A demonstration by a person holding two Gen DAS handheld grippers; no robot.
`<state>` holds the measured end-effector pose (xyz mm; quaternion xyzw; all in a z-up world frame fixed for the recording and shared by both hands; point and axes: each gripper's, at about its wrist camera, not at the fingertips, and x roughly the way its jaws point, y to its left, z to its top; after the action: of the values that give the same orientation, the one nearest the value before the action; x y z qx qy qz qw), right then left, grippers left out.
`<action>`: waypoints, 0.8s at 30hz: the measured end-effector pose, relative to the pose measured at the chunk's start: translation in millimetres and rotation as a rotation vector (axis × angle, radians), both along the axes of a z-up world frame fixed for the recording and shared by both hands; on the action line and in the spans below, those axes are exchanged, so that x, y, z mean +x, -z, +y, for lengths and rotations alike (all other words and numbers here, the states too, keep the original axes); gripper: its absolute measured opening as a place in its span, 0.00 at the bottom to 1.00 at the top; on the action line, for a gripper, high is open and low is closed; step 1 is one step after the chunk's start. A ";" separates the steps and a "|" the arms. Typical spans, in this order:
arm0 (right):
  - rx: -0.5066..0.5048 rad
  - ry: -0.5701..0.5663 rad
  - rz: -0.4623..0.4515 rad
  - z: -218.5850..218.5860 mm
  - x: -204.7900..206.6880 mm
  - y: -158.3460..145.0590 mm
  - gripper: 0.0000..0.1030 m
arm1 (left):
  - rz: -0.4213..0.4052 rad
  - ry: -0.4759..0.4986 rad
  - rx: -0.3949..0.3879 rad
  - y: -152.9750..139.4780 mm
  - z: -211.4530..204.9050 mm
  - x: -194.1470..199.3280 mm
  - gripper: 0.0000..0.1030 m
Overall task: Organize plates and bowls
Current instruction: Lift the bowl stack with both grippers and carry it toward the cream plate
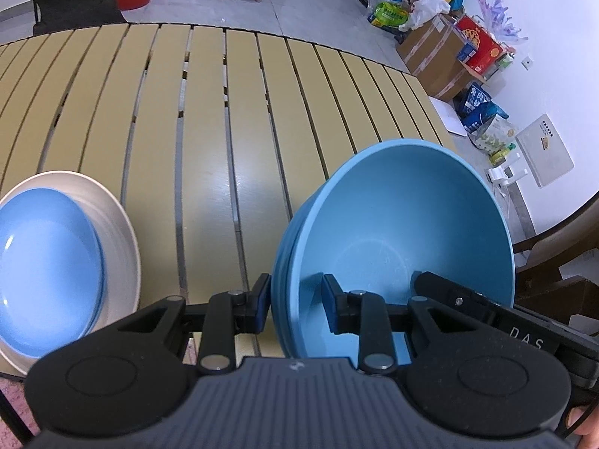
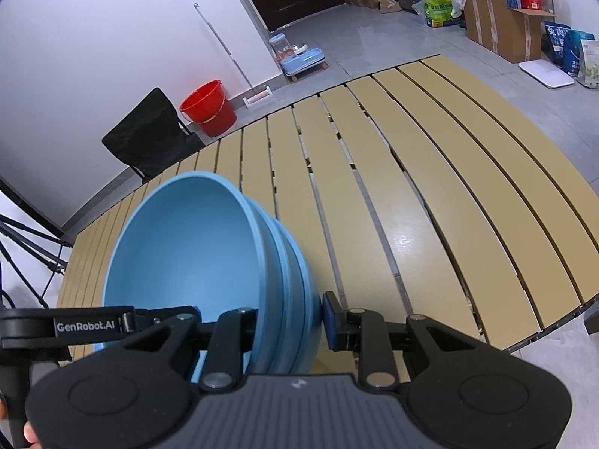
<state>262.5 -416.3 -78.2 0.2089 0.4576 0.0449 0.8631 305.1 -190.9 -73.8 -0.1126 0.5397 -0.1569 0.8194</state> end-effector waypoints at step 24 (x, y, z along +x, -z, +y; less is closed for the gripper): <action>-0.001 -0.086 -0.040 63.9 -0.5 -36.7 0.23 | -0.030 -0.124 -0.016 -33.8 72.3 -20.2 0.28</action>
<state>262.0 -352.4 -41.6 0.1876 0.4488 0.0862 0.8695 284.8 -118.6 -40.0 -0.1501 0.5180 -0.1116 0.8347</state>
